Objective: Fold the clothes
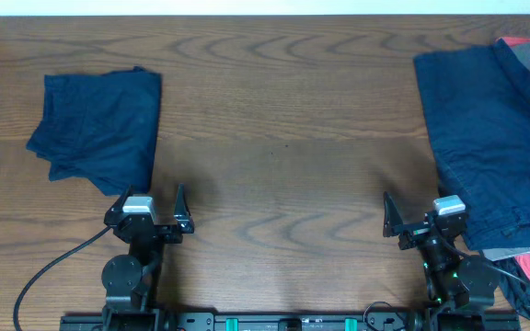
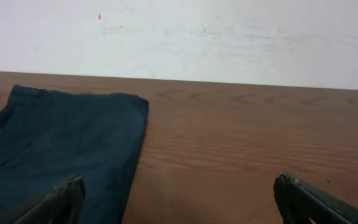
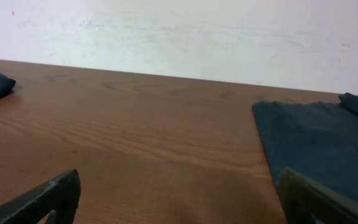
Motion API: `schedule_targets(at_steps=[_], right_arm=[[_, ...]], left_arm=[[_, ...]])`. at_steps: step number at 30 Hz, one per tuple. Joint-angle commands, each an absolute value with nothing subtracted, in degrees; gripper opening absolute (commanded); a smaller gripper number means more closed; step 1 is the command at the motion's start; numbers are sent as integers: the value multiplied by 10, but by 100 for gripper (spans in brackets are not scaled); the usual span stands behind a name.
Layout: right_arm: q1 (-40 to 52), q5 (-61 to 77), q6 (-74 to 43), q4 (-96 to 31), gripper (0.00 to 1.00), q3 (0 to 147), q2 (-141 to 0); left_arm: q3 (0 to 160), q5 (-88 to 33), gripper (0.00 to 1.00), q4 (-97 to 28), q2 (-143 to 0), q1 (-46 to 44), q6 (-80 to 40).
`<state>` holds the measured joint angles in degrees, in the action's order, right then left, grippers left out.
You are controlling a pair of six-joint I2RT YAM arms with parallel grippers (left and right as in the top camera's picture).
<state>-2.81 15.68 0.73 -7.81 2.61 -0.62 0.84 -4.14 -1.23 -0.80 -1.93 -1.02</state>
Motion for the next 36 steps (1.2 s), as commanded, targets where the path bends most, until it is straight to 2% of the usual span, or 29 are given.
schedule_targets(at_steps=[1, 36], right_arm=[[-22, 159, 18, -77, 99, 24, -3], [-22, 170, 8, -77, 99, 24, -3]], left_arm=[[2, -60, 98, -36, -3, -17, 0], [2, -60, 98, -36, -3, -17, 0]])
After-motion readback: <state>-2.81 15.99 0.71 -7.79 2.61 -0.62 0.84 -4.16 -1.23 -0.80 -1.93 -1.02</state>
